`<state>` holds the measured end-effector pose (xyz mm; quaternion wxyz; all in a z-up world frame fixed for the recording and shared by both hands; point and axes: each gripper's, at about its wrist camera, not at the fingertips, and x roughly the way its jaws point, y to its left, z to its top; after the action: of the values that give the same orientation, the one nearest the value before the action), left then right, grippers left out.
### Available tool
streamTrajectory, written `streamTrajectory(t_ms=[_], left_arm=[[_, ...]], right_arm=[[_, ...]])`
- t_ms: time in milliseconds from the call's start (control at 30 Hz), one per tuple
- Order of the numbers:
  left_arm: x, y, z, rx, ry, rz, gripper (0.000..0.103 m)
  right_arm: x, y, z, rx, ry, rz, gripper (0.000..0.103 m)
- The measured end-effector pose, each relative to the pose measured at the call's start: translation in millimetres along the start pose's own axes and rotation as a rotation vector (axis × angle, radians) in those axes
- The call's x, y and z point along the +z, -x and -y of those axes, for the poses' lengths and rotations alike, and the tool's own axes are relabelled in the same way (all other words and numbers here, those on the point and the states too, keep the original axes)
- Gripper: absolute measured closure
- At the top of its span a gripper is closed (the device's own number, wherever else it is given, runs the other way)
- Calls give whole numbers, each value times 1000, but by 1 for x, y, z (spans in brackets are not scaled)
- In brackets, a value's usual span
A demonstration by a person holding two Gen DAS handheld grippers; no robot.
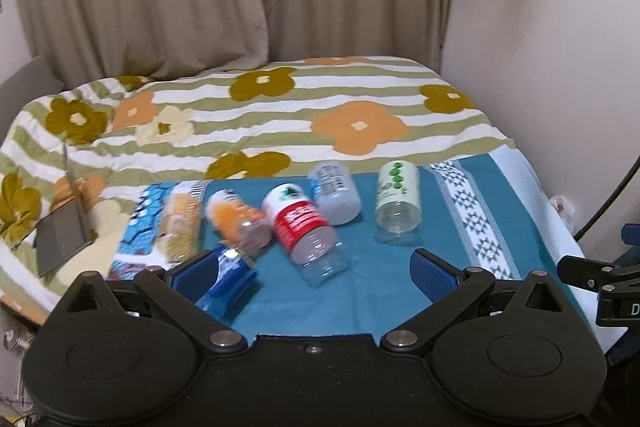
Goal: Flip cup upright
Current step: 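Move the left gripper to the lying green-dotted cup and grasp it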
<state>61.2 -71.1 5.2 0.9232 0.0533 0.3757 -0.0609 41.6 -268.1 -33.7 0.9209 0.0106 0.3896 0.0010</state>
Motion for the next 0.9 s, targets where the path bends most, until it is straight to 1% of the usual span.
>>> streamTrajectory(t_ms=[100, 200, 333, 467, 533, 600, 767, 900], left_arm=[[13, -16, 10, -38, -22, -12, 0], [27, -35, 24, -67, -73, -16, 0], [45, -71, 41, -132, -127, -35, 0], [60, -111, 55, -193, -179, -77, 1], [66, -132, 61, -212, -206, -98, 2], [70, -151, 68, -224, -231, -123, 9], [72, -194, 83, -244, -303, -183, 13], [71, -222, 91, -243, -350, -213, 15]], right_arm=[[7, -7, 10, -21, -12, -4, 0], [11, -14, 22, -35, -38, -11, 0], [14, -32, 34, -65, -82, -31, 0], [17, -49, 44, -110, -142, -56, 0], [19, -60, 48, -124, -177, -69, 0], [21, -72, 52, -143, -204, -85, 0], [22, -94, 58, -170, -263, -113, 0], [24, -105, 58, -198, -275, -120, 0]])
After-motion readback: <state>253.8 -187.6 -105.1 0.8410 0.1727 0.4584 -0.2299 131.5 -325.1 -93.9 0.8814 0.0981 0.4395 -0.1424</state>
